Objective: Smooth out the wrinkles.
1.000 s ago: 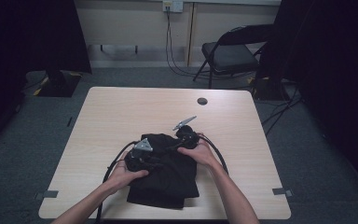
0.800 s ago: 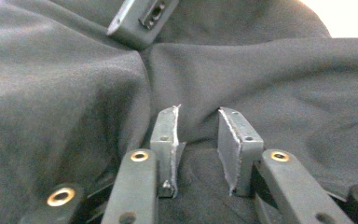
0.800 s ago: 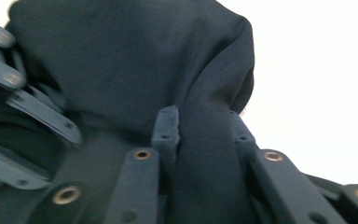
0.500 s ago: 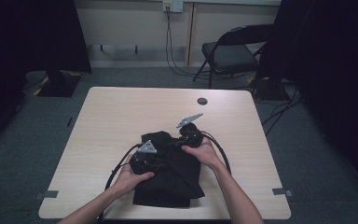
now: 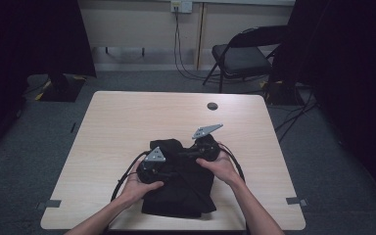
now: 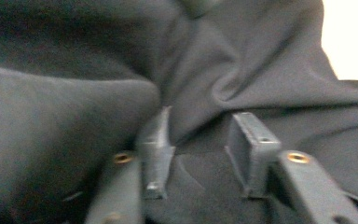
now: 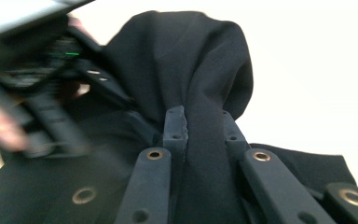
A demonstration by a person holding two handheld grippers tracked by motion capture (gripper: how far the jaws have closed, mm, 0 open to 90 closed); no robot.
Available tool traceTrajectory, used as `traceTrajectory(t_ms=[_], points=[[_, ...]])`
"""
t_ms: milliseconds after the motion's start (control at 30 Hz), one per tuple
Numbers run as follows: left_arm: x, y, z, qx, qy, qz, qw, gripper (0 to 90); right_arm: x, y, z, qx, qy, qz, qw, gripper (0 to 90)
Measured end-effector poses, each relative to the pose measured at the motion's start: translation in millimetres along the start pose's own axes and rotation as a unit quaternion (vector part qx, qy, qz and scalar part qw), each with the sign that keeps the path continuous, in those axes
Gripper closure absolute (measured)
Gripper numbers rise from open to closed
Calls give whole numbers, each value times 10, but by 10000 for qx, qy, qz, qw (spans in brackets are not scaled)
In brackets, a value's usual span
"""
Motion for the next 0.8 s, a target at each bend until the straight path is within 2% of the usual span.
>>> traceTrajectory(t_ms=[33, 67, 133, 167, 233, 267, 300, 333, 433, 467, 500, 533, 567, 700, 767, 800], points=[[0, 0, 0, 0, 0, 0, 10000, 529, 0, 0, 0, 0, 0, 0, 10000, 783], [106, 49, -41, -26, -9, -75, 10000, 511, 11, 13, -61, -54, -21, -21, 10000, 784], [168, 66, -58, -34, -31, -135, 9999, 499, 14, 20, -82, -45, -67, -6, 10000, 784], [229, 82, -83, -23, -89, -227, 9997, 497, 13, 31, -96, -50, -103, 33, 9999, 784], [353, 104, -167, -176, -290, -297, 9990, 526, 10, 53, -114, -22, -165, 59, 9998, 784], [401, 99, -229, -166, -464, -312, 9983, 528, 12, 63, -117, -31, -169, 52, 9998, 785], [430, 81, -291, -227, -617, -266, 9975, 530, 13, 76, -122, -10, -176, 51, 9998, 784], [432, 45, -351, -322, -660, -180, 9971, 534, 15, 88, -126, 5, -195, 44, 9998, 785], [285, -106, -424, -342, -715, 297, 9964, 518, 27, 136, -148, 25, -240, 4, 9997, 784], [205, -155, -404, -340, -577, 417, 9969, 521, 33, 158, -155, 42, -288, 2, 9996, 784], [161, -172, -379, -269, -494, 441, 9974, 537, 44, 185, -157, 44, -297, -14, 9995, 784], [88, -190, -337, -117, -499, 413, 9978, 540, 53, 202, -154, 84, -338, -27, 9994, 784], [40, -189, -312, -82, -408, 443, 9982, 541, 74, 230, -141, 109, -385, -57, 9992, 784], [-44, -160, -280, -141, -152, 394, 9990, 557, 151, 281, -35, 291, -456, -210, 9983, 784], [-59, -169, -286, -155, -91, 342, 9993, 559, 182, 276, 65, 423, -470, -214, 9978, 784], [-63, -174, -291, -202, -44, 340, 9992, 578, 204, 238, 180, 508, -494, -210, 9973, 783]])
Point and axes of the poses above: each handheld gripper's, and its own axes: x roughly backward along the jaws, y roughly out of its top, z roughly to its left, the point moved 1 cm from there along -x, roughly forward along the jaws, and after that the axes turned 4 degrees about z, right-handed, at the moved point
